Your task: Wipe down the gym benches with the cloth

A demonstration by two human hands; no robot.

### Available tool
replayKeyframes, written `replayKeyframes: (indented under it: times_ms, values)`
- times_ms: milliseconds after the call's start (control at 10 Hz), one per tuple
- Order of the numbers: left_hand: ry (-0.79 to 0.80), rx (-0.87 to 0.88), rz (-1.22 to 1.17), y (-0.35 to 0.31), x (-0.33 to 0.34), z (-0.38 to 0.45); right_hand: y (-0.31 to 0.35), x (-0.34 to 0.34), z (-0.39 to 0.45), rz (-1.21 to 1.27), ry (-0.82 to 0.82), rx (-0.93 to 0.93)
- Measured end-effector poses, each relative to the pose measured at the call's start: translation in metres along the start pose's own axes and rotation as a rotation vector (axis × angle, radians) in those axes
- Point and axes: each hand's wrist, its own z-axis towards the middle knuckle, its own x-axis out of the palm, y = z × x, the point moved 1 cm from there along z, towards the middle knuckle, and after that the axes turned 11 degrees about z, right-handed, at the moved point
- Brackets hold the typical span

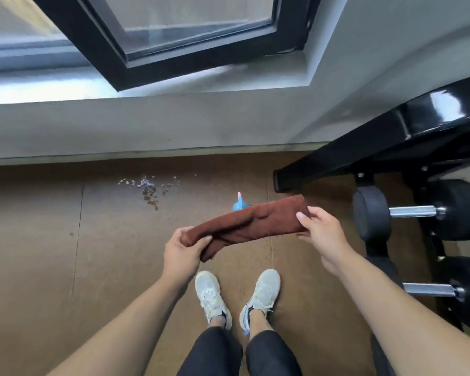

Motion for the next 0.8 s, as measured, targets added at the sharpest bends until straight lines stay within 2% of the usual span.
replayKeyframes:
  times_ms: [200, 400, 700, 800]
  values:
    - [-0.017, 0.092, 0.135, 0.047, 0.090, 0.168, -0.108, 0.034, 0.171, 0.038, -0.124, 0.159]
    - [-0.042, 0.086, 0.218, 0.098, 0.132, 0.276, -0.174, 0.072, 0.267, -0.017, -0.139, 0.124]
    - [-0.044, 0.040, 0.293, 0.129, 0.154, 0.334, -0.216, 0.081, 0.328, -0.100, -0.220, 0.035]
    - [-0.015, -0.034, 0.317, 0.137, 0.155, 0.341, -0.226, 0.075, 0.333, -0.126, -0.286, 0.056]
